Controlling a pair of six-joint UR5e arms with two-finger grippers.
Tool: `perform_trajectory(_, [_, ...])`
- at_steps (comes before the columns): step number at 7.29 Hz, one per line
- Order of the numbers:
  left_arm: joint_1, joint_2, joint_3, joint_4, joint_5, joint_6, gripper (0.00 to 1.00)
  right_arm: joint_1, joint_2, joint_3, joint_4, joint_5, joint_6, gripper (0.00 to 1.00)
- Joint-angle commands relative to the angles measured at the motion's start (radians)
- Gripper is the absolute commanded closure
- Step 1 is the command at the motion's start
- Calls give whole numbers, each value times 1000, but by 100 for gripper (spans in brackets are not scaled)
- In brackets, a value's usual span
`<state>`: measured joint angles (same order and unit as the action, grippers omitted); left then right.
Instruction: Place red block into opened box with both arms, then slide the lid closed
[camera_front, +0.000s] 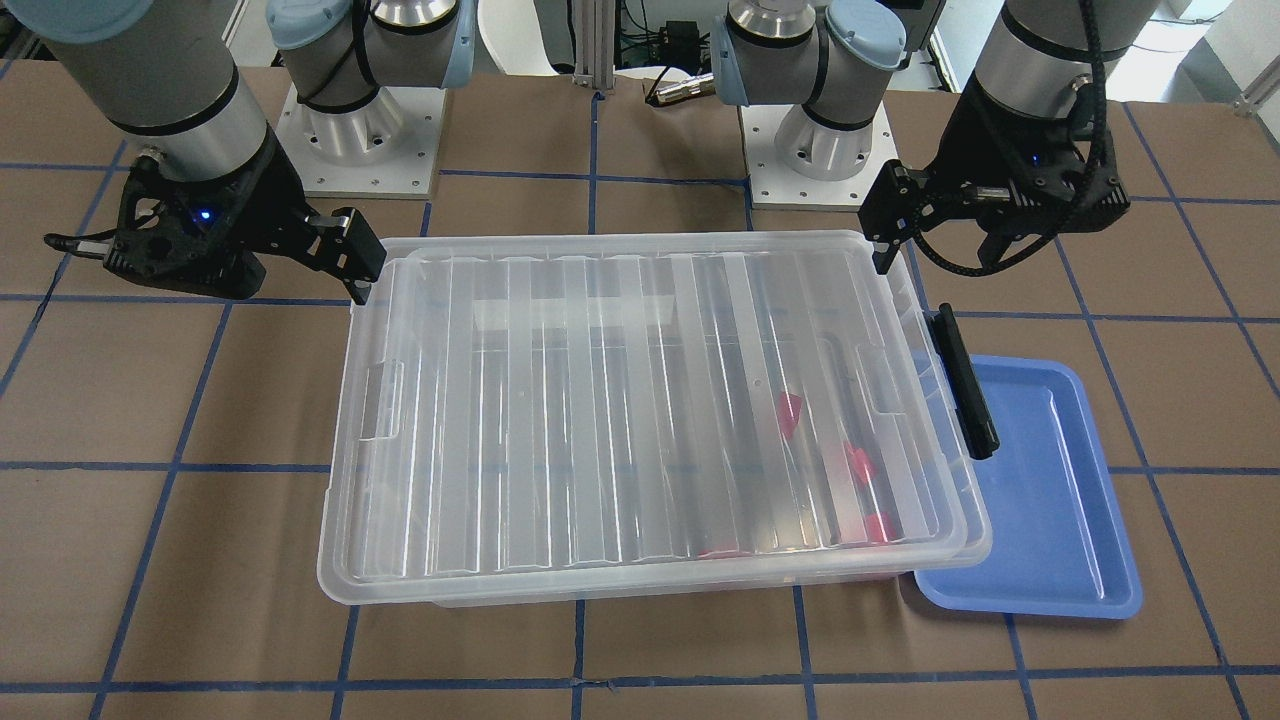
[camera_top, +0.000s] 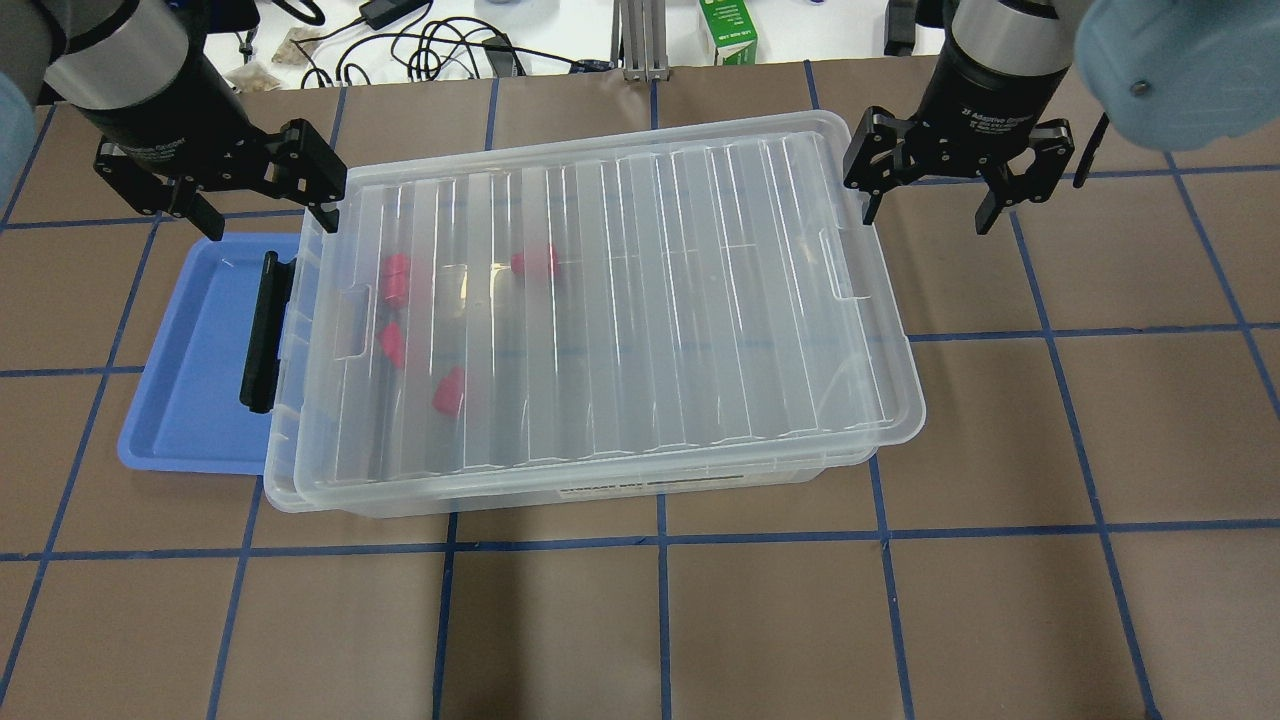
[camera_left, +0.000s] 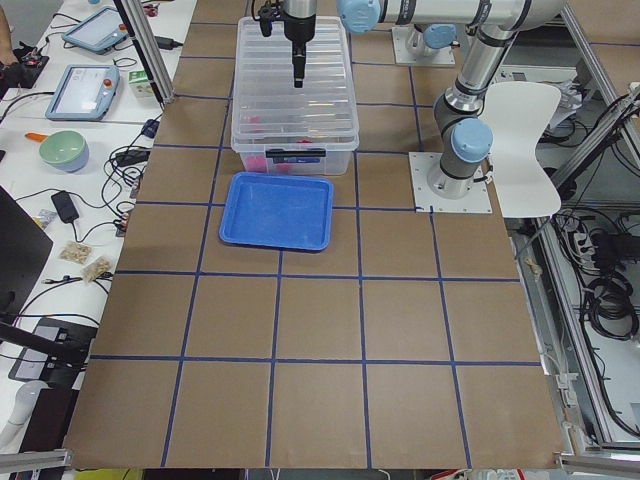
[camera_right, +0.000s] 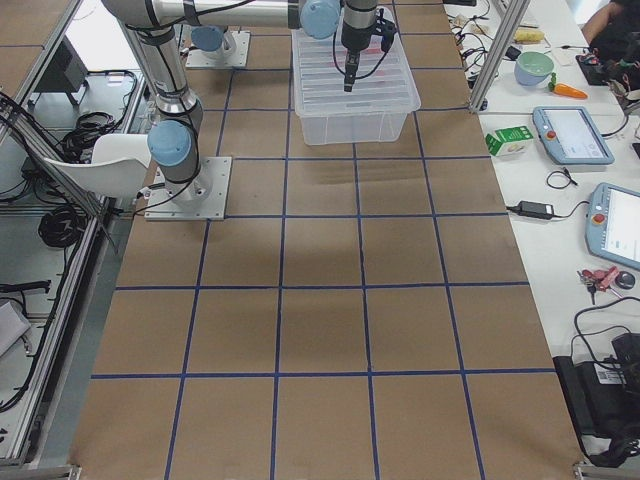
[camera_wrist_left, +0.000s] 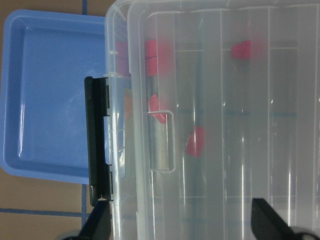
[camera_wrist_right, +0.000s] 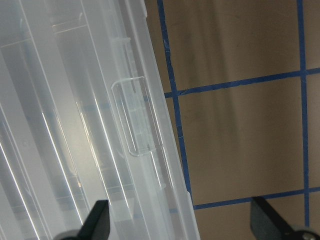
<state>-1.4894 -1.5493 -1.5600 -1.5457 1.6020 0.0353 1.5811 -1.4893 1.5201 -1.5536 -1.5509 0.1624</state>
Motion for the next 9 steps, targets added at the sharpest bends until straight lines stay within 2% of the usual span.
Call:
perform_trajectory(1, [0, 0, 0, 0, -1, 0, 0, 0, -3, 0, 7, -3, 0, 0])
perform_trajectory(9, [0, 0, -2, -7, -1, -20, 0, -9, -40, -9, 32, -4, -1, 0])
